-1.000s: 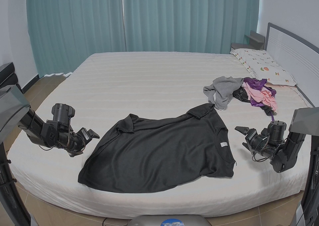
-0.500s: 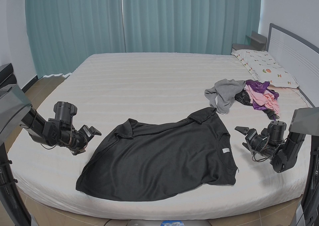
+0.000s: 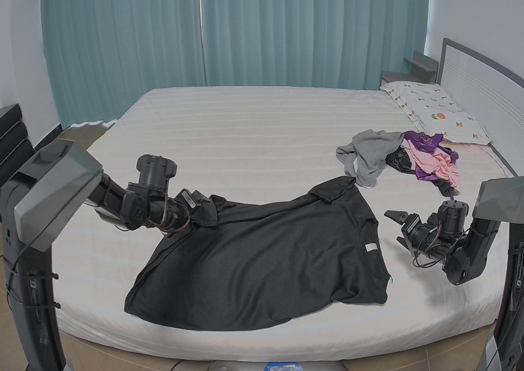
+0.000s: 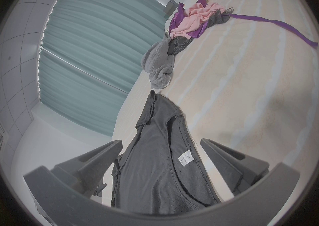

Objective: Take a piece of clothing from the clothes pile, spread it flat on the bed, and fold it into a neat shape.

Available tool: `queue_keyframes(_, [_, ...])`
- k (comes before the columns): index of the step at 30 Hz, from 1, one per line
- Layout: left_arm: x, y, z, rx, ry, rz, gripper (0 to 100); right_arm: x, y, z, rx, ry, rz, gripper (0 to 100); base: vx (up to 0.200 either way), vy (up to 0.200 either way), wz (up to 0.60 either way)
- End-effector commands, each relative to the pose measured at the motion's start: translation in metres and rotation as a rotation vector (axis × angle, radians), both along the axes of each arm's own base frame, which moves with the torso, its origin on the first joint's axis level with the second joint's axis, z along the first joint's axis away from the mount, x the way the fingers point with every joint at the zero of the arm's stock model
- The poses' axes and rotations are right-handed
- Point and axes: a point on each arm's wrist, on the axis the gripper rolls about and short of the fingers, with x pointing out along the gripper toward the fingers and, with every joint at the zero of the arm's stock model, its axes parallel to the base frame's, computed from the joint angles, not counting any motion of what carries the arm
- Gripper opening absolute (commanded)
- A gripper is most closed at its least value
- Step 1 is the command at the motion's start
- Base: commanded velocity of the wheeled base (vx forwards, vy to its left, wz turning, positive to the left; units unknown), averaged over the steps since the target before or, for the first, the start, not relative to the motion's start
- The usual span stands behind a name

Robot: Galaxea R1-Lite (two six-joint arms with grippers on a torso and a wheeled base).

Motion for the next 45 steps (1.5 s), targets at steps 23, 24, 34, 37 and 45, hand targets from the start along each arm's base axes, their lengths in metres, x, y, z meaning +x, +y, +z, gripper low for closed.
queue_keyframes(23, [0.072,-0.044,-0.064,0.051,-0.094,0.034,100,-0.002,0.009,-0.011,-0.002,0.036,0.021,100,0.0,0.0,0.0])
queue_keyframes(24, [0.078,-0.037,-0.064,0.057,-0.108,0.062,100,-0.002,0.008,-0.012,-0.002,0.036,0.019,100,0.0,0.0,0.0])
queue_keyframes(34, [0.116,0.029,-0.034,0.067,-0.259,0.287,100,-0.002,0.008,-0.012,-0.002,0.036,0.019,100,0.0,0.0,0.0])
queue_keyframes(37, [0.122,0.042,-0.025,0.05,-0.286,0.323,100,-0.001,0.008,-0.011,-0.002,0.03,0.018,100,0.0,0.0,0.0])
queue_keyframes(45, [0.119,0.058,-0.017,0.026,-0.268,0.304,100,-0.002,0.007,-0.012,-0.003,0.024,0.015,100,0.0,0.0,0.0])
